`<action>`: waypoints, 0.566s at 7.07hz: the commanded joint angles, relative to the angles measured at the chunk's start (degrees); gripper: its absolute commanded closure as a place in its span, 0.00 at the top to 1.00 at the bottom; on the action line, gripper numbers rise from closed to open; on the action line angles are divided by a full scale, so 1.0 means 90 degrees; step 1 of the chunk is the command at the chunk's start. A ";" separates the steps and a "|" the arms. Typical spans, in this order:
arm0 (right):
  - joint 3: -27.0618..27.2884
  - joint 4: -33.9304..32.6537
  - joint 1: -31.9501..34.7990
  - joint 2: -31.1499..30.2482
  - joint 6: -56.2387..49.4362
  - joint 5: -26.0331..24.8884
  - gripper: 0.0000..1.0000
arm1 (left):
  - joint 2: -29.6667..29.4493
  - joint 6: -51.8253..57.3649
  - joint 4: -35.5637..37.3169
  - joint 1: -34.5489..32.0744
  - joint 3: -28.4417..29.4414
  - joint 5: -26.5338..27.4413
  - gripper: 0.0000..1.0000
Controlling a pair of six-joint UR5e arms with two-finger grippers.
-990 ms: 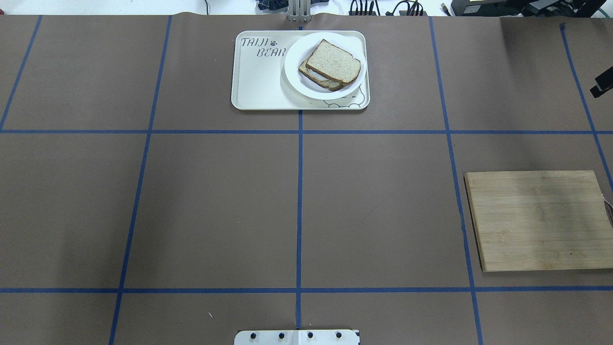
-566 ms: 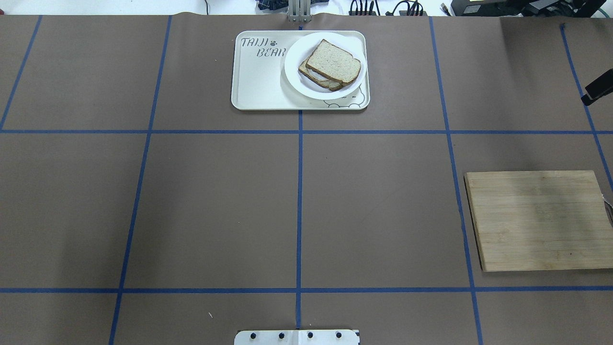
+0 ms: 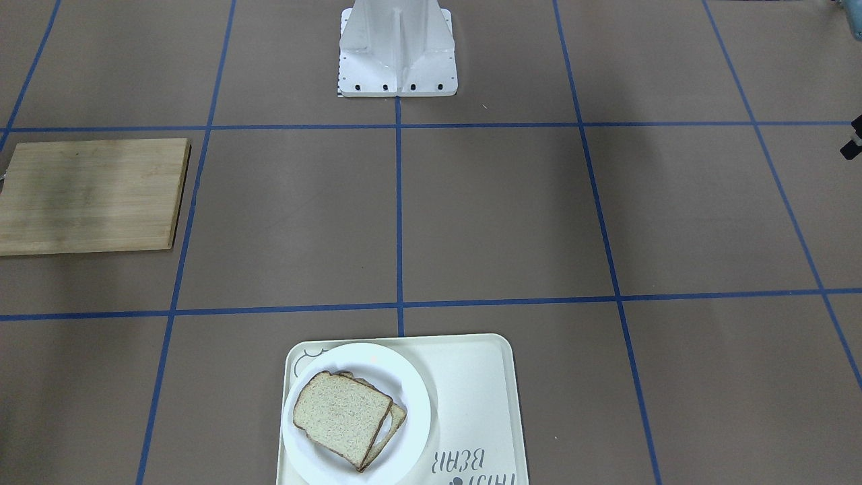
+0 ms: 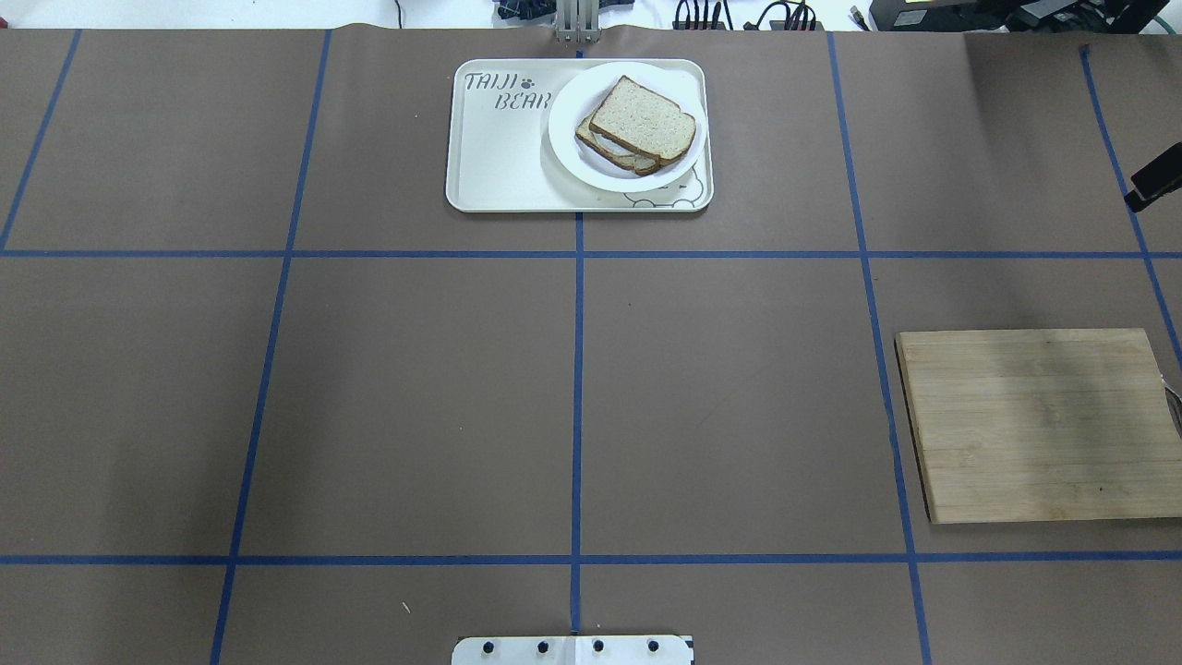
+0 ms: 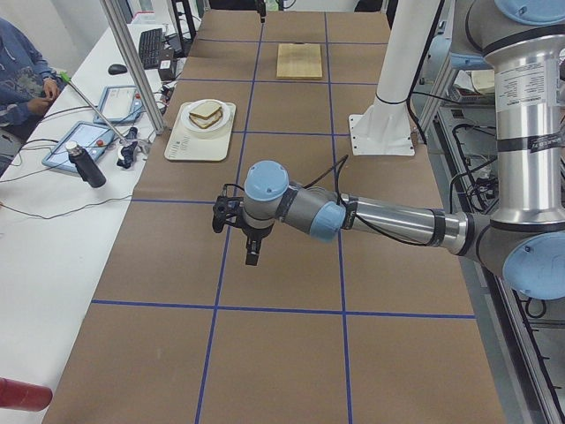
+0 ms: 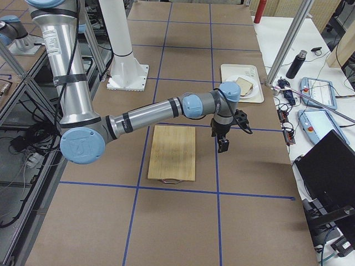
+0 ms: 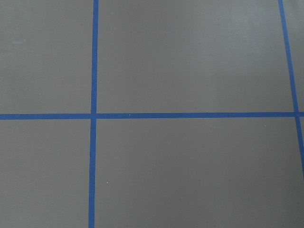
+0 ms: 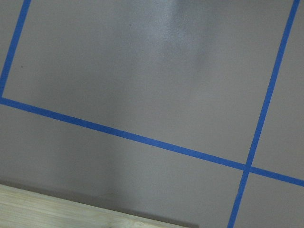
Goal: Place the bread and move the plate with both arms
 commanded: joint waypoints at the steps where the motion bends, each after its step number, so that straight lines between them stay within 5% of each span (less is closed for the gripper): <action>1: -0.0179 -0.0005 0.0003 0.0017 -0.0003 0.0129 1.00 | 0.0009 -0.0005 0.0005 0.0006 0.0115 -0.0463 0.98; 4: -0.0082 0.0014 -0.0163 0.0289 -0.0003 0.0276 1.00 | -0.0060 -0.0005 -0.0015 0.0006 0.0164 -0.0545 0.98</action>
